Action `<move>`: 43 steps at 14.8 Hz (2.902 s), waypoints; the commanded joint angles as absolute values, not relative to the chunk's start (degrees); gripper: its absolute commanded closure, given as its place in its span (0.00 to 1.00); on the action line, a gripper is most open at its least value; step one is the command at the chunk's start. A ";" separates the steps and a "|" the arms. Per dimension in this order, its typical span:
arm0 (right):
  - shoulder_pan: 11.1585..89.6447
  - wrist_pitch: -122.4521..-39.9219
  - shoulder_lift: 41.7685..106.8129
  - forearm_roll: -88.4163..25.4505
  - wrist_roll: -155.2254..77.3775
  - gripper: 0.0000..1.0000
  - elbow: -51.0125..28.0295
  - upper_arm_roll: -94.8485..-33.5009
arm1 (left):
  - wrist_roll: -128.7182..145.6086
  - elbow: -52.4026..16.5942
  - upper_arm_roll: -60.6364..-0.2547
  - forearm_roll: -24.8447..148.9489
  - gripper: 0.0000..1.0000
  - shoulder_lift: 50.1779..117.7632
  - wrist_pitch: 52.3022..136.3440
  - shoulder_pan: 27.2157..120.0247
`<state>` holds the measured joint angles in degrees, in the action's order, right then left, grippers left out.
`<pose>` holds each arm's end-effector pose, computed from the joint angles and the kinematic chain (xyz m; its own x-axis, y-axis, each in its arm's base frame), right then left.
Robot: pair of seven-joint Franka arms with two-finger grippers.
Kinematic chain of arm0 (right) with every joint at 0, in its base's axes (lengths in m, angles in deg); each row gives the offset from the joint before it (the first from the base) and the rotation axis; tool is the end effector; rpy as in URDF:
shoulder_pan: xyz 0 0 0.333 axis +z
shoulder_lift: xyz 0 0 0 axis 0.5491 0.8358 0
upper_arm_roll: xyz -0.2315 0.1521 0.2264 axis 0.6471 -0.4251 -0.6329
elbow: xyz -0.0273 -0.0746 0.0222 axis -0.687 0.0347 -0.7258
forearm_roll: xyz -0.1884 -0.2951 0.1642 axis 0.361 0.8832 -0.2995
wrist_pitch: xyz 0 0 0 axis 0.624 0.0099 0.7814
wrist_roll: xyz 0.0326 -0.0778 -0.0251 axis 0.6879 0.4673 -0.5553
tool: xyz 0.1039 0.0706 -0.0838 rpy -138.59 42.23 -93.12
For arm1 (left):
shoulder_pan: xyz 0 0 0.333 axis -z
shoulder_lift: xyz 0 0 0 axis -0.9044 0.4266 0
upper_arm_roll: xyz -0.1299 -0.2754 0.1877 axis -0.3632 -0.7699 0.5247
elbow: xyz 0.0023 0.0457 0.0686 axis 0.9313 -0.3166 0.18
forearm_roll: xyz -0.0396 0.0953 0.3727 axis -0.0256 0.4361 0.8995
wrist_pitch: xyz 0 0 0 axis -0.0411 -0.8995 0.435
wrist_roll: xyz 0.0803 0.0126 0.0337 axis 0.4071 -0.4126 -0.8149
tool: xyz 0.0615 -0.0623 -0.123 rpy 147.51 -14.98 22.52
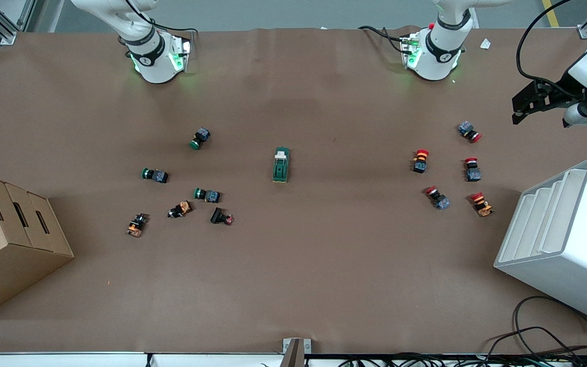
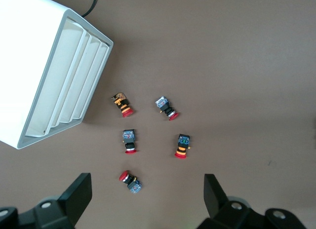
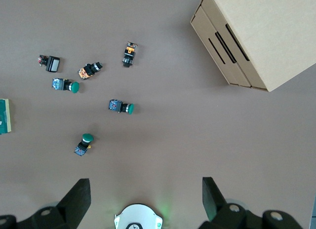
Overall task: Close load switch with both arms
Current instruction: 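Move the left gripper over the green load switch, then lower the left gripper toward the switch while the right gripper reaches it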
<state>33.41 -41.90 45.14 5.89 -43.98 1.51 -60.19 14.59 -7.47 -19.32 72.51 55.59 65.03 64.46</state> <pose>0.4753 -0.0848 0.6853 0.9975 0.0138 -0.0700 0.0124 -0.9997 -0.0210 0.5249 -0.0608 0.6515 0.9934 -0.1124 0.0219 -0.1117 -0.9932 -0.0313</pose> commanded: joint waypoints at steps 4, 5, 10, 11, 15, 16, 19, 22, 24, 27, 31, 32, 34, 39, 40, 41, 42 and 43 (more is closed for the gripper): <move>33.57 -44.23 43.53 6.24 -44.44 0.00 -0.54 -60.40 | 14.64 -5.91 -20.64 72.71 0.00 56.15 64.26 65.53; 33.65 -44.49 43.53 6.24 -44.44 0.00 -0.54 -60.40 | 14.46 -4.51 -21.86 73.15 0.00 57.28 64.35 66.23; 33.83 -43.88 43.71 6.24 -44.35 0.00 -0.19 -60.31 | 10.26 -2.92 -28.28 73.42 0.00 64.84 70.83 69.57; 33.74 -43.88 43.71 6.24 -44.35 0.00 0.08 -60.31 | 7.63 -2.92 -29.42 73.59 0.00 65.64 71.90 71.32; 33.13 -44.58 46.07 6.94 -44.00 0.00 0.96 -60.13 | -9.13 -3.27 -30.40 73.68 0.00 70.81 76.02 82.37; 33.04 -45.62 47.39 6.60 -43.91 0.00 0.96 -60.04 | -14.75 -3.36 -30.40 73.77 0.00 72.57 78.39 85.11; 31.90 -50.46 51.16 5.89 -44.44 0.00 0.96 -59.87 | -30.49 -3.62 -30.31 75.86 0.00 78.02 85.24 94.33; 30.94 -56.60 56.88 6.50 -44.87 0.00 0.96 -59.87 | -43.95 -4.06 -30.49 85.88 0.00 83.99 89.82 102.16; 31.54 -56.71 57.42 6.16 -44.27 0.00 -0.44 -59.87 | -52.21 -4.76 -30.49 88.78 0.00 87.25 93.77 107.17; 32.33 -56.80 57.24 3.45 -32.80 0.00 -3.26 -60.22 | -66.53 -7.65 -30.49 97.64 0.00 90.51 97.56 113.16; 37.51 -56.80 57.07 1.50 -15.14 0.00 -5.80 -60.31 | -78.68 -14.59 -30.49 109.24 0.00 91.66 100.73 118.88; 39.52 -56.80 56.98 1.50 -9.43 0.00 -6.16 -60.31 | -81.14 -15.56 -30.75 111.45 0.01 92.01 100.91 119.06; 43.66 -57.58 57.07 -0.60 1.04 0.00 -7.21 -60.31 | -86.67 -16.62 -30.93 116.19 0.01 94.29 102.40 120.46; 54.20 -67.14 57.15 -4.56 22.58 0.00 -13.09 -60.31 | -106.27 -20.04 -30.93 136.66 0.01 98.42 102.49 121.43; 56.57 -70.13 57.33 -4.92 27.23 0.00 -14.41 -60.31 | -108.92 -21.62 -30.93 140.79 0.01 98.78 102.49 121.44; 59.55 -73.20 57.85 -5.79 31.46 0.00 -15.38 -60.31 | -112.34 -22.68 -30.93 145.53 0.01 99.21 102.49 121.35; 62.28 -76.28 59.25 -6.67 35.41 0.00 -16.00 -60.31 | -115.50 -23.39 -30.93 149.06 0.01 99.39 102.49 121.26; 64.66 -79.79 60.83 -6.76 40.41 0.00 -16.35 -60.31 | -117.71 -23.66 -30.93 152.05 0.01 99.92 102.49 121.35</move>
